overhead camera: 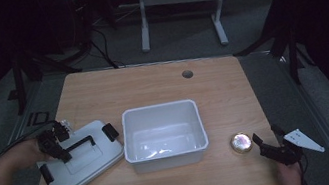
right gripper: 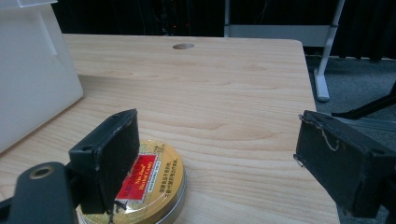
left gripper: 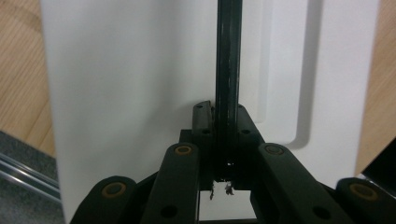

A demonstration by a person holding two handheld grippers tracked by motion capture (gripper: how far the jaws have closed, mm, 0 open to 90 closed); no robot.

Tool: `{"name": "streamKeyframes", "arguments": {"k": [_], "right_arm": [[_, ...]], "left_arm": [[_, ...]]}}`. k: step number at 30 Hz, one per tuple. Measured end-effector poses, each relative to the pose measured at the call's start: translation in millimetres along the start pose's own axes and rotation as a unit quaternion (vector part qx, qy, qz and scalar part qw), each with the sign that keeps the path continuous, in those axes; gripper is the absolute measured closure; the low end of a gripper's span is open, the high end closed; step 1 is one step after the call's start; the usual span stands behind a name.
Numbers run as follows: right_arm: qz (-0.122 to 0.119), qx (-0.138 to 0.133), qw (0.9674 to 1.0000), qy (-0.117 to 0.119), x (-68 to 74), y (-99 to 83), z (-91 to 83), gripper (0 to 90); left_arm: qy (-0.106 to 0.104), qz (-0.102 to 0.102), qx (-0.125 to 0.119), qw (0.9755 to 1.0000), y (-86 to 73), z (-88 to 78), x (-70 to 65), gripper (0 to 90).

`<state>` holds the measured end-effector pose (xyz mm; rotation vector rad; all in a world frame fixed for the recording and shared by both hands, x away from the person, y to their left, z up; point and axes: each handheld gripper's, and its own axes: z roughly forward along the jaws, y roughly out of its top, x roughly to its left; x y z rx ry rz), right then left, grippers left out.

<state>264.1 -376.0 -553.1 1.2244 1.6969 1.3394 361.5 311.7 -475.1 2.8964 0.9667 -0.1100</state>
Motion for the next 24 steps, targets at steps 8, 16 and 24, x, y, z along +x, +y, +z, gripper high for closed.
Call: {"name": "streamKeyframes", "arguments": {"k": [8, 16, 24], "right_arm": [[-0.001, 0.001, 1.0000, 0.001, 0.1, 0.1, 0.3, 13.2], [0.011, 0.007, 0.9999, 0.003, -1.5, 0.6, 0.8, 13.2], [0.004, 0.047, 0.9985, 0.029, -1.6, 3.1, 1.7, 13.2]], "left_arm": [[-0.014, 0.002, -0.004, 0.9999, 0.9, 12.6, 1.8, 82.9], [-0.020, -0.001, -0.011, 0.9997, -1.7, 18.0, 5.7, 82.5], [-0.031, -0.028, -0.034, 0.9985, -2.9, 12.3, 9.2, 52.6]]}}
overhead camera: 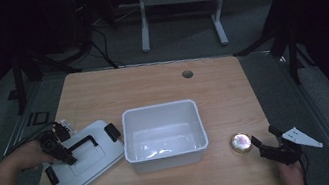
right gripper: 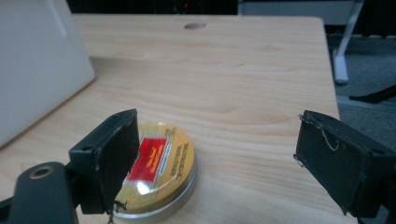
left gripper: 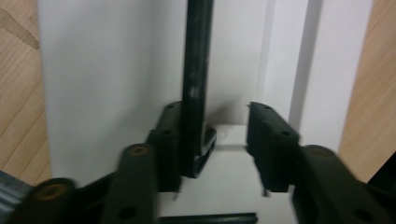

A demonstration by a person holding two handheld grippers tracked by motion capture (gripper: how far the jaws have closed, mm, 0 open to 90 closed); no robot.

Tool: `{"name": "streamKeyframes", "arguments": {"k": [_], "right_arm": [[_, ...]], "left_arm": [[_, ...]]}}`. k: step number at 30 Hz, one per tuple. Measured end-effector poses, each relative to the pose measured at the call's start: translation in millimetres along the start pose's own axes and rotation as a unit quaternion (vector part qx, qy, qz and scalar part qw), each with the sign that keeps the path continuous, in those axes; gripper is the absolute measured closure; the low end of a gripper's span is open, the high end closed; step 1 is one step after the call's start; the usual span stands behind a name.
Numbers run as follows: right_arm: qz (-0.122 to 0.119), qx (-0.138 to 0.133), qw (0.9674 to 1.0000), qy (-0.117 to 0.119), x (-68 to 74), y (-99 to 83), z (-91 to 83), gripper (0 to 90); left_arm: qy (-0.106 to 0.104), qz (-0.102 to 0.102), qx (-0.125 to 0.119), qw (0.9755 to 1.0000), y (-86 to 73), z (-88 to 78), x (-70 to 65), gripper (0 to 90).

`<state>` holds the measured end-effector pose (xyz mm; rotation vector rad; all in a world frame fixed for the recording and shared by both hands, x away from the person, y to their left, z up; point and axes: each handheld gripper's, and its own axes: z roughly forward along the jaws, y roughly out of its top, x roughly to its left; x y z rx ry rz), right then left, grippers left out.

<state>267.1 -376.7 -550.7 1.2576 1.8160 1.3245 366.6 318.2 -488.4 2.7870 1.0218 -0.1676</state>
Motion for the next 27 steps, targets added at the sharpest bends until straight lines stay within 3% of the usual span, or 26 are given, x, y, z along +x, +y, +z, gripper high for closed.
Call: {"name": "streamKeyframes", "arguments": {"k": [2, 5, 11, 14, 18, 22, 27], "right_arm": [[-0.001, 0.017, 0.9998, 0.014, -1.9, 2.2, -0.3, 13.2], [-0.025, 0.049, 0.9982, 0.026, -4.5, 6.0, -0.1, 13.2], [-0.051, 0.099, 0.9929, 0.041, -10.4, 12.5, -2.7, 13.1], [-0.068, 0.135, 0.9875, 0.043, -13.1, 17.6, -5.3, 13.1], [-0.081, 0.187, 0.9775, 0.052, -17.7, 24.5, -7.3, 12.6], [-0.111, 0.235, 0.9640, 0.055, -18.8, 31.1, -7.8, 12.5], [-0.150, 0.297, 0.9410, 0.061, -17.1, 39.2, -3.9, 12.5]], "left_arm": [[0.006, 0.002, 0.001, 1.0000, 0.2, 0.1, -1.3, 40.2], [0.009, -0.006, 0.000, 0.9999, 1.0, -0.8, -1.2, 32.8], [0.001, -0.022, -0.004, 0.9997, 0.8, -5.5, 0.1, 26.0], [0.000, -0.026, 0.002, 0.9997, -0.6, -6.5, 0.5, 25.8], [-0.001, -0.022, 0.002, 0.9997, -2.7, -8.9, 0.2, 24.6], [0.002, -0.013, 0.010, 0.9999, -3.9, -8.5, -2.8, 24.6], [0.002, -0.009, 0.012, 0.9999, -4.2, -9.7, -3.3, 24.6]]}}
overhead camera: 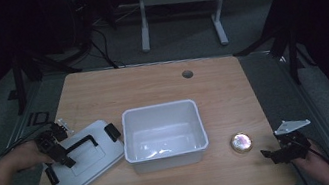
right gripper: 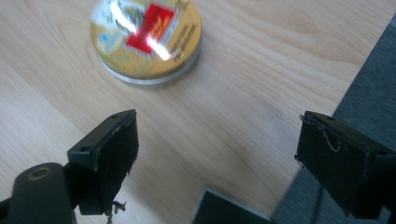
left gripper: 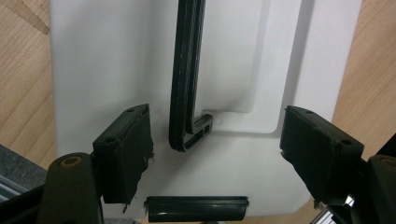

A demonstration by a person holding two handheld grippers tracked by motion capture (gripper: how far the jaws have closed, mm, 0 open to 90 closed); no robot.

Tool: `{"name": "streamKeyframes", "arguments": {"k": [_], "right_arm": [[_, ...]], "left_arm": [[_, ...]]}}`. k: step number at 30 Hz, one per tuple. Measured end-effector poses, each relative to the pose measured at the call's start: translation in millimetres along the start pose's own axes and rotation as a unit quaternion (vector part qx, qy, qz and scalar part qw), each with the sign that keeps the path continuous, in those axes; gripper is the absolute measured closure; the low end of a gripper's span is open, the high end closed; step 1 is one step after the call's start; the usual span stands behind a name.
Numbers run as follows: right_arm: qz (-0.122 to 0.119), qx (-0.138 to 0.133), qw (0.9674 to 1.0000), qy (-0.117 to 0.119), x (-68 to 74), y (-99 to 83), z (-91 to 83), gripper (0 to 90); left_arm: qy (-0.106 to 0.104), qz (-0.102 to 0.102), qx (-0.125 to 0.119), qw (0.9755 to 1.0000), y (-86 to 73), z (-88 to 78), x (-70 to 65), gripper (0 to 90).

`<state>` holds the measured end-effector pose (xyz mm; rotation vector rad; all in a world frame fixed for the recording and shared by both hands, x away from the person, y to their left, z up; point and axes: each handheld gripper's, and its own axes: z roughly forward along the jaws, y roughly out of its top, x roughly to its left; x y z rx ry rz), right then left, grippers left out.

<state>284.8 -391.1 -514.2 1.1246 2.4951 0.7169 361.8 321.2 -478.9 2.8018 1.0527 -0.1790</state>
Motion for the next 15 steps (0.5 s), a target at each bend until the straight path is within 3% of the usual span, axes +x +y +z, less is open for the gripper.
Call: {"name": "streamKeyframes", "arguments": {"k": [6, 8, 10, 15], "right_arm": [[-0.038, 0.060, 0.9974, -0.005, 2.2, 15.5, -0.9, 11.5], [-0.064, 0.081, 0.9946, -0.007, 4.6, 21.0, -1.1, 11.4], [-0.070, 0.104, 0.9921, 0.005, 5.4, 26.9, -0.8, 11.5], [-0.100, 0.173, 0.9795, 0.023, 8.9, 39.0, 1.9, 11.5]], "left_arm": [[0.000, 0.002, 0.003, 1.0000, -0.1, -2.1, -1.7, 24.6], [0.000, 0.001, 0.004, 1.0000, -0.5, -2.7, -1.8, 24.6], [0.001, 0.002, 0.007, 1.0000, -0.8, -2.7, -2.0, 24.6], [0.005, 0.004, 0.014, 0.9999, -2.0, -2.4, -2.4, 24.6]]}}
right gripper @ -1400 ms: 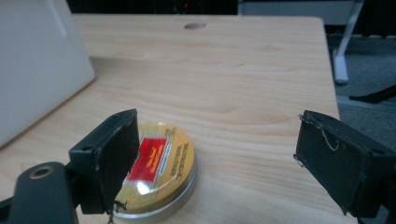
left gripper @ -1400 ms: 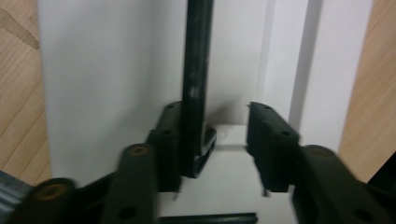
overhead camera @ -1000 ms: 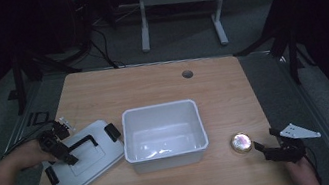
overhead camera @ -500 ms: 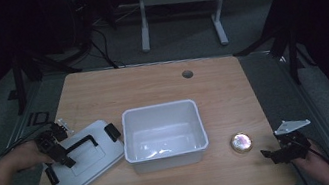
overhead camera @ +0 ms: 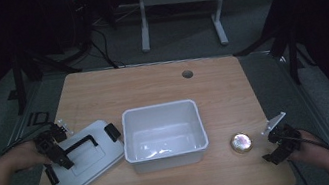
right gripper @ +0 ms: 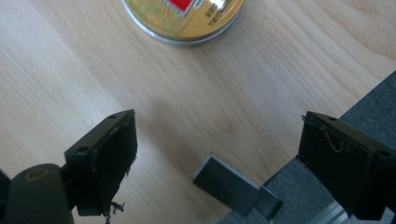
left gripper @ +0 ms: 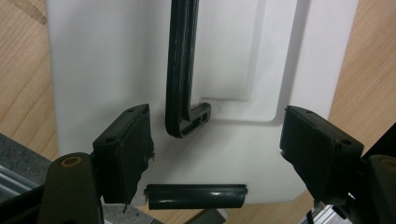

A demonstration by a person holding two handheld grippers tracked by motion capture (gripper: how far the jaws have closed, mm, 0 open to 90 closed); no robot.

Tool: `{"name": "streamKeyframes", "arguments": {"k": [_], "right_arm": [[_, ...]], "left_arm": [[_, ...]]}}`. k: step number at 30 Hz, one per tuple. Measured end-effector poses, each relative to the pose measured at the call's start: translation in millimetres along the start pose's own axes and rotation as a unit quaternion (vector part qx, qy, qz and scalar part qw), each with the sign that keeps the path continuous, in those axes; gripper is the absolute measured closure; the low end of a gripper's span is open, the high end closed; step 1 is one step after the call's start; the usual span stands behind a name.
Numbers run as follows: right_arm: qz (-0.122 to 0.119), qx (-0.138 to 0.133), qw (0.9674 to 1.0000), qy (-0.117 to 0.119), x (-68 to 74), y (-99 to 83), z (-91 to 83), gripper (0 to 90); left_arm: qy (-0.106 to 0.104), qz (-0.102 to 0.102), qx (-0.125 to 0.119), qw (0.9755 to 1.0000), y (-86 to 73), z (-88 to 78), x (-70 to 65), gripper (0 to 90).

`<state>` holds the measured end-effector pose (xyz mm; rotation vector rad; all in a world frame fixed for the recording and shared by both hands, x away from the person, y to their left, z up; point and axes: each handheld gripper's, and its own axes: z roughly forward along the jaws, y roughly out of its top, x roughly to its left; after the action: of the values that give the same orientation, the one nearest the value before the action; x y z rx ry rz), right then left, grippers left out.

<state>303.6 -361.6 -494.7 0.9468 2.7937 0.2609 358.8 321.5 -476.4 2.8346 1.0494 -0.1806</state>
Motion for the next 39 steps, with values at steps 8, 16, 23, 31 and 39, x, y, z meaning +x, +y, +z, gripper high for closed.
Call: {"name": "streamKeyframes", "arguments": {"k": [8, 16, 23, 31, 39], "right_arm": [[-0.027, 0.077, 0.9966, 0.017, 0.0, 17.9, 0.4, 11.5], [-0.039, 0.074, 0.9964, 0.016, 0.7, 34.7, 4.7, 11.5], [-0.049, 0.070, 0.9961, 0.019, 0.7, 46.4, 7.2, 11.7], [-0.061, 0.069, 0.9956, 0.020, 2.9, 61.2, 11.5, 11.7], [-0.072, 0.065, 0.9948, 0.029, 6.5, 76.5, 21.2, 11.7]], "left_arm": [[-0.005, 0.002, 0.001, 1.0000, -0.8, -0.2, -1.7, 24.8], [-0.007, 0.004, 0.000, 1.0000, -1.7, -1.2, -1.4, 24.8], [-0.007, 0.005, 0.001, 1.0000, -1.7, -1.6, -1.4, 24.8], [-0.007, 0.002, 0.003, 1.0000, -3.1, -2.6, -1.5, 24.8], [-0.011, 0.001, 0.005, 0.9999, -5.2, -1.1, -1.0, 24.8]]}}
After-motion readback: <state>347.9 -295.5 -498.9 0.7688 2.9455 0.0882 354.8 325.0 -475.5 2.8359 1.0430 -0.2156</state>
